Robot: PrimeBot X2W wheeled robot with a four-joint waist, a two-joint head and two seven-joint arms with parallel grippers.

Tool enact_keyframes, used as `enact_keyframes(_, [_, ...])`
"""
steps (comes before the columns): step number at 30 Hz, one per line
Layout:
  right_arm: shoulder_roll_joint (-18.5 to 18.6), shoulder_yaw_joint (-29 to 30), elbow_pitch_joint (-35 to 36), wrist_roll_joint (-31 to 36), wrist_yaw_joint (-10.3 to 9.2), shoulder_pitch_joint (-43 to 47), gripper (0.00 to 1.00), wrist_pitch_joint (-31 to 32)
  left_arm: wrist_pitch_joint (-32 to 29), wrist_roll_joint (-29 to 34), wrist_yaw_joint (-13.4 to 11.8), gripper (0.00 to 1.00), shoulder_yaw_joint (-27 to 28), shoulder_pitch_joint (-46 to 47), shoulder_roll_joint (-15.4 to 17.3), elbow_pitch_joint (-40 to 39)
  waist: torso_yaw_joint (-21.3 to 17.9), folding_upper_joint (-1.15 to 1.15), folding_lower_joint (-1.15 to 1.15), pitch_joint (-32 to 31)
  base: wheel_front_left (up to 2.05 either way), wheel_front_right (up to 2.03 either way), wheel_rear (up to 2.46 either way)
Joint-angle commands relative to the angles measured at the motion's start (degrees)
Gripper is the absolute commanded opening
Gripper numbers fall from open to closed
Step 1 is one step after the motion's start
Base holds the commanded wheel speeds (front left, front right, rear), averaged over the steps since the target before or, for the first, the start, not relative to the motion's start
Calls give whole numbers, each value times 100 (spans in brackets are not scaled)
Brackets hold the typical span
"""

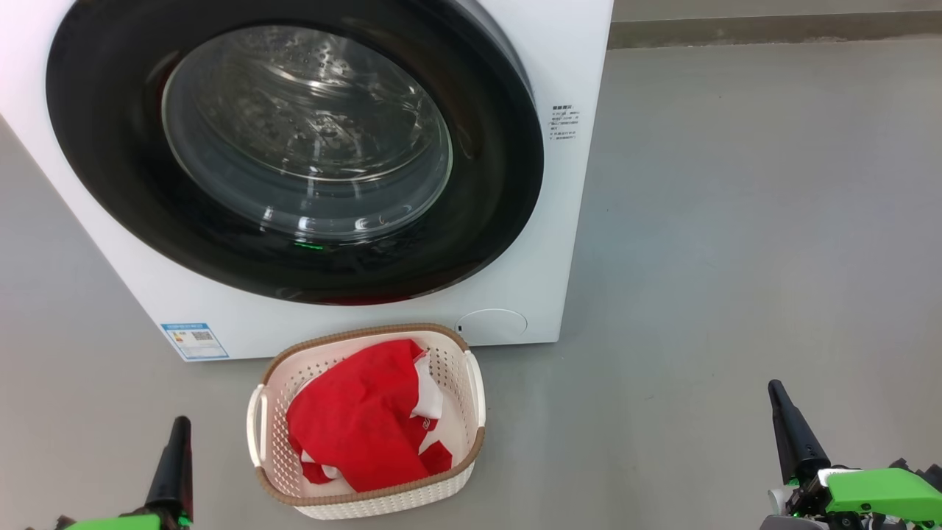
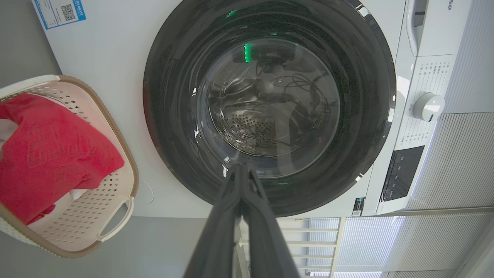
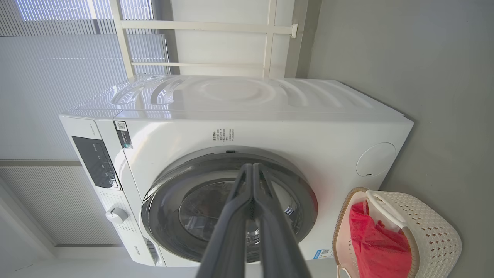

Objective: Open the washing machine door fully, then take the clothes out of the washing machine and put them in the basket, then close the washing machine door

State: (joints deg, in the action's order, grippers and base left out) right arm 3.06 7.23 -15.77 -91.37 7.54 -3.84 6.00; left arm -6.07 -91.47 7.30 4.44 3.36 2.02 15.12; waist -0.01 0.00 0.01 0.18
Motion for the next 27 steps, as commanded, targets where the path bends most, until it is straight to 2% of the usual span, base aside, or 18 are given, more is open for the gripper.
enact_keyframes(1, [-1,-90,176,-95,-5,-232,0,34,-43,-68,19,0,209,283,89,-110,1,0,0,0,0,0,0])
enact_keyframes(27, [-7,-82,175,-88,-5,-233,0,40,-44,-67,19,0,211,283,88,-110,1,0,0,0,0,0,0])
